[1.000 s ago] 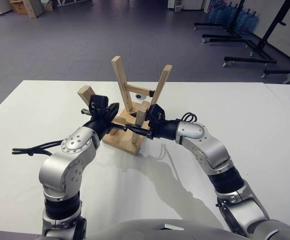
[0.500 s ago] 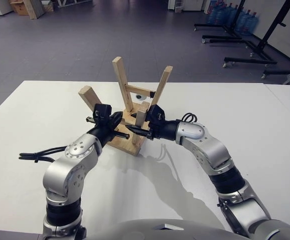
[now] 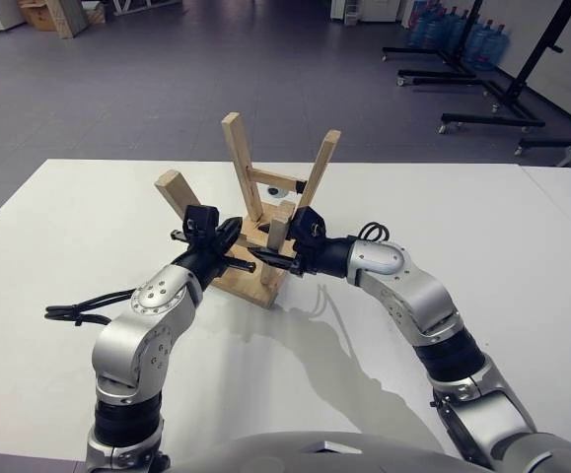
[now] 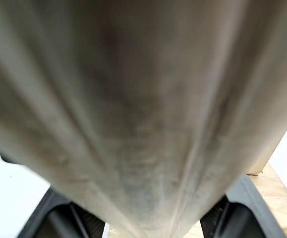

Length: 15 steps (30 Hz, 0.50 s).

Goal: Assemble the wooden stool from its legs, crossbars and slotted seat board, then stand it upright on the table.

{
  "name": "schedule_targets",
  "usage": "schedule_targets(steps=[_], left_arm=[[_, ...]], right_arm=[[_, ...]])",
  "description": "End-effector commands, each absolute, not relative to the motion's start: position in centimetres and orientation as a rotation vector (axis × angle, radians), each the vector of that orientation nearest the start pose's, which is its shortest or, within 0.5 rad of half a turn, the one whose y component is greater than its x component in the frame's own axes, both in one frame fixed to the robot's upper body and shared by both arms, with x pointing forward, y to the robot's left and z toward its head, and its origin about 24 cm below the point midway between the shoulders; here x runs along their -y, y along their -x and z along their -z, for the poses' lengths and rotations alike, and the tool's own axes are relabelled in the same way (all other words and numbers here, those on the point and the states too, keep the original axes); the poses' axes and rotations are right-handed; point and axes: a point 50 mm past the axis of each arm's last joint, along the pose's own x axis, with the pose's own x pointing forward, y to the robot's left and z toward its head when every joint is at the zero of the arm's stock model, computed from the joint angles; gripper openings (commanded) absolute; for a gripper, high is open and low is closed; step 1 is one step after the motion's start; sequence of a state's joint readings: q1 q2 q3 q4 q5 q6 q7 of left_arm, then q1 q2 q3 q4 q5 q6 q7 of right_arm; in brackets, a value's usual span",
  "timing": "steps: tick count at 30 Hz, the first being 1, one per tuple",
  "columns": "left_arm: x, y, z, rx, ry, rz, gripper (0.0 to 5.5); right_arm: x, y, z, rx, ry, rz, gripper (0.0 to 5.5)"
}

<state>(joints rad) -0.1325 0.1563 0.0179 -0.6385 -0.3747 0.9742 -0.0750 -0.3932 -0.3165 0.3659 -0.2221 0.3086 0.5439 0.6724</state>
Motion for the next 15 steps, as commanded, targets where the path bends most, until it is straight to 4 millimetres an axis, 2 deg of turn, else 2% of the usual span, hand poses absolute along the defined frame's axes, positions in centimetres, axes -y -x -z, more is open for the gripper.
schedule_targets(steps=[1, 2, 4, 8, 13, 15], left_arm=[[-15.2, -25.6, -17.7, -0.079, 0.065, 0.274, 0.04], [-15.0, -25.8, -18.3, -0.061, 0.076, 0.278, 0.04], [-14.4, -25.8, -18.1, -0.079, 0.105, 0.289, 0.04], [-13.0, -24.9, -14.7, -0.195, 0.118, 0.336, 0.04], [-13.7, -25.3, -16.9, -0.101, 0.154, 0.355, 0.04], [-14.2, -25.4, -17.0, -0.101, 0.133, 0.341, 0.04]], right_arm=[[8.2, -25.7, -6.8, -0.466, 0.188, -1.112, 2.06], [8.3, -25.7, -6.8, -0.468, 0.187, -1.11, 2.06], [8.3, -25.6, -6.6, -0.471, 0.185, -1.109, 2.06], [8.1, -25.6, -6.6, -0.469, 0.17, -1.114, 2.06], [8.0, -25.5, -6.6, -0.429, 0.077, -1.112, 2.06], [8.0, -25.4, -6.5, -0.399, 0.028, -1.109, 2.06]])
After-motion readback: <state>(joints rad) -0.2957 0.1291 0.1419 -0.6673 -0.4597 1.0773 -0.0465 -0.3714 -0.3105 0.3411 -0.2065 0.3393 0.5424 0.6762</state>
